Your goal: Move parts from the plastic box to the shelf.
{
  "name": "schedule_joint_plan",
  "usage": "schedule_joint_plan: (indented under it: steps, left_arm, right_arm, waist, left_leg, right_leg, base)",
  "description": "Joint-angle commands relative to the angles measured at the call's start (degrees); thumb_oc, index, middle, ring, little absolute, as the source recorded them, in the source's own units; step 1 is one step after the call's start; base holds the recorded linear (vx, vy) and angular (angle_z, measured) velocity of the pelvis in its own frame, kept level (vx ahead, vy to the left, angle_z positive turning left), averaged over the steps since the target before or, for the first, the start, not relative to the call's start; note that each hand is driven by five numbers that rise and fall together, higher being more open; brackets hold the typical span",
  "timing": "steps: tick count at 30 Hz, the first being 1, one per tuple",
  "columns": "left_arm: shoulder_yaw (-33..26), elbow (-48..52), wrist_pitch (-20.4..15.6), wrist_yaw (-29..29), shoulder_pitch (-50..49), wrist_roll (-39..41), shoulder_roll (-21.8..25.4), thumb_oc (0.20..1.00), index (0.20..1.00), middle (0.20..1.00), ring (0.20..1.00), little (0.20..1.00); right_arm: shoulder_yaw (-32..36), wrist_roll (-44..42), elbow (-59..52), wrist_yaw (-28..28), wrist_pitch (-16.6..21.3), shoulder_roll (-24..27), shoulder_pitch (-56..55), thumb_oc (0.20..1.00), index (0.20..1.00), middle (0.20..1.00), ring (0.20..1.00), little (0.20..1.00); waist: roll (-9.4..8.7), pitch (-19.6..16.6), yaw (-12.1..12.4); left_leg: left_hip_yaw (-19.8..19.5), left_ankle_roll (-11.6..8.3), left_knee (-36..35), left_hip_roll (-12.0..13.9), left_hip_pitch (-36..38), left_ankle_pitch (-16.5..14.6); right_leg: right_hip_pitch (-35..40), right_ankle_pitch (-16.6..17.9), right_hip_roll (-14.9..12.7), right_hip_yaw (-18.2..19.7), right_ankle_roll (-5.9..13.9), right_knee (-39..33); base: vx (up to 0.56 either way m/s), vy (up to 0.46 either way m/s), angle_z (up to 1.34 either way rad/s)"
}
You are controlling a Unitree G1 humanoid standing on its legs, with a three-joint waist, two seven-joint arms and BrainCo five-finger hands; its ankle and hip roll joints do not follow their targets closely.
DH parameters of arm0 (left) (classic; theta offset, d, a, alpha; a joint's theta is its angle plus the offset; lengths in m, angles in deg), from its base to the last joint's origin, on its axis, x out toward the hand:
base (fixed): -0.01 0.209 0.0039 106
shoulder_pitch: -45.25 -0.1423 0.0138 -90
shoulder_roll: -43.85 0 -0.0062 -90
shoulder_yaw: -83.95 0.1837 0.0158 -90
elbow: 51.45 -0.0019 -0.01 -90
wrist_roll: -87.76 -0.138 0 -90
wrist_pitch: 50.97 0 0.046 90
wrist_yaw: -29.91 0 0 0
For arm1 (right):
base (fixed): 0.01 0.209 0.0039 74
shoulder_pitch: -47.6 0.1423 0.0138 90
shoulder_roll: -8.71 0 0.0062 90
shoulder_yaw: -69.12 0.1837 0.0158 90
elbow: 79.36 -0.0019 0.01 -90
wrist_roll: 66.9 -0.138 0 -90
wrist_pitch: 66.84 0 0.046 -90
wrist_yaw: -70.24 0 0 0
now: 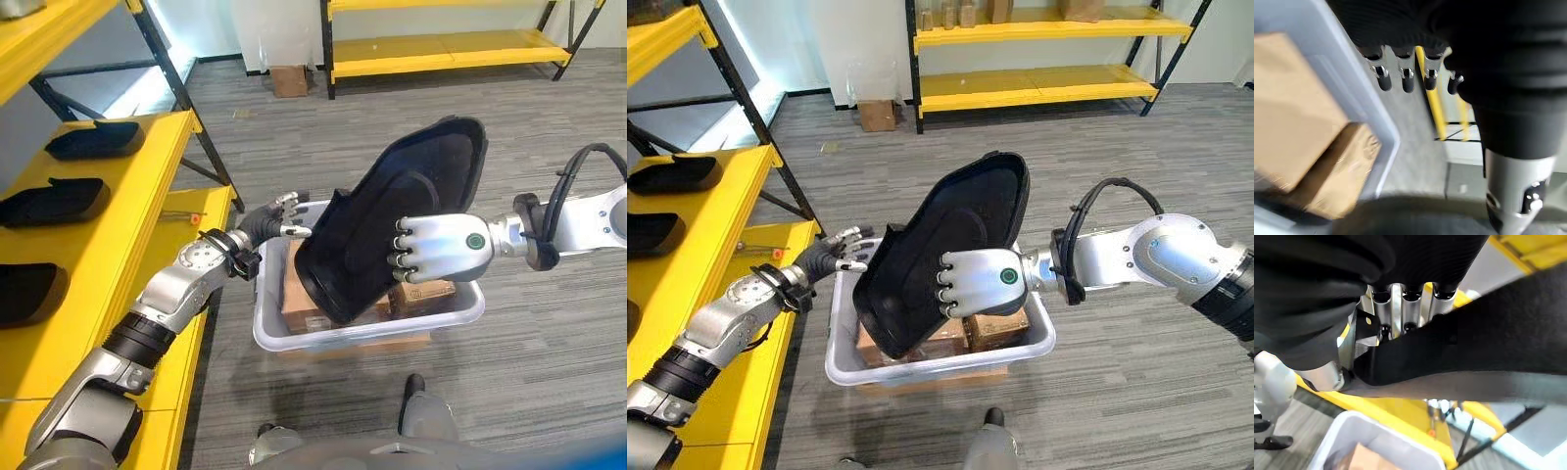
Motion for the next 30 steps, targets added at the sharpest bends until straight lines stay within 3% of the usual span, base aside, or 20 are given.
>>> schedule_joint_plan:
  steps: [1,3,4,8,14,19,25,30]
  left_arm:
    - [1.17,-1.08,2.27,-7.76,4.57,3.11,2.64,1.000,1.000,1.000,1.000,1.000]
    - [1.85,-2.67,3.51,-9.84,5.00,4.68,2.42,1.000,1.000,1.000,1.000,1.000]
    - [2.69,-3.70,5.93,-13.43,5.58,6.66,1.98,1.000,1.000,1.000,1.000,1.000]
    - [4.34,-3.19,7.20,-16.53,6.07,8.33,0.96,1.000,1.000,1.000,1.000,1.000]
    - [6.94,-2.62,4.46,-18.10,6.43,9.27,-0.26,1.000,1.000,1.000,1.000,1.000]
    - [7.78,-0.82,2.97,-17.80,6.42,12.54,-2.70,1.000,1.000,1.000,1.000,1.000]
    - [7.61,4.71,0.44,-10.98,3.44,11.20,-1.22,1.000,1.000,1.000,1.000,1.000]
    - [2.77,4.63,-1.81,-2.61,1.49,9.33,1.01,1.000,1.000,1.000,1.000,1.000]
  right_arm:
    - [3.65,-4.89,-3.20,-1.50,-1.37,-3.36,7.58,0.200,0.200,0.200,0.200,0.200]
    - [3.37,-3.86,-3.15,-2.01,-1.06,-3.93,8.60,0.200,0.200,0.200,0.200,0.200]
    - [3.02,-2.72,-3.16,-2.35,-0.07,-4.32,9.83,0.200,0.200,0.200,0.200,0.200]
    - [2.24,-2.63,-3.26,-2.14,0.60,-4.96,11.72,0.200,0.200,0.200,0.200,0.200]
    - [1.57,-6.29,-3.55,0.95,0.25,-6.23,13.94,0.200,0.200,0.200,0.200,0.200]
    - [1.75,-9.89,-4.06,7.40,-1.53,-7.54,12.83,0.200,0.200,0.200,0.200,0.200]
    - [0.71,-9.33,-3.14,9.40,-2.66,-6.72,10.88,0.200,0.200,0.200,0.200,0.200]
    - [1.12,-11.18,-3.50,11.46,-2.58,-4.43,8.18,0.200,0.200,0.200,0.200,0.200]
  waist:
    - [-2.19,0.15,0.03]
    - [-1.87,-0.12,-0.30]
    - [-1.55,-0.28,-0.61]
    - [-1.02,-0.41,-1.06]
    - [-0.55,-0.37,-1.57]
    - [-0.38,-0.50,-1.56]
    - [-0.21,-0.38,-0.83]
    - [-0.46,-0.68,0.02]
  left_leg:
    - [-0.63,-0.27,3.55,1.41,-1.07,-1.65]
    - [-0.33,-0.26,3.40,1.24,-0.86,-1.74]
    - [-0.03,-0.28,3.37,1.06,-0.75,-1.85]
    - [0.51,-0.29,3.30,0.80,-0.48,-2.04]
    - [0.81,-0.16,3.52,0.24,-0.62,-2.43]
    - [1.00,0.02,3.42,-0.07,-0.67,-2.64]
    - [0.85,0.15,3.00,-0.32,-0.71,-2.52]
    - [0.22,0.27,2.72,-0.32,-0.76,-2.38]
  right_leg:
    - [7.32,-5.88,0.04,-3.63,1.12,-1.34]
    - [7.32,-5.81,-0.01,-3.37,1.17,-1.52]
    - [7.33,-5.78,-0.04,-3.15,1.15,-1.70]
    - [7.36,-5.74,-0.17,-2.87,1.06,-1.88]
    - [7.15,-5.74,-0.29,-2.43,0.86,-2.00]
    - [7.13,-5.72,-0.49,-2.54,0.77,-2.09]
    - [7.28,-5.58,-1.00,-3.27,0.88,-2.17]
    - [7.48,-5.71,-1.32,-3.96,0.95,-2.03]
  base:
    - [0.03,0.022,-0.09]
    - [0.02,0.022,-0.20]
    - [0.02,0.025,-0.18]
    - [0.01,0.025,-0.05]
    - [0.00,0.039,-0.04]
    - [0.00,0.006,0.00]
    - [0.00,0.000,0.00]
    - [0.00,0.002,0.01]
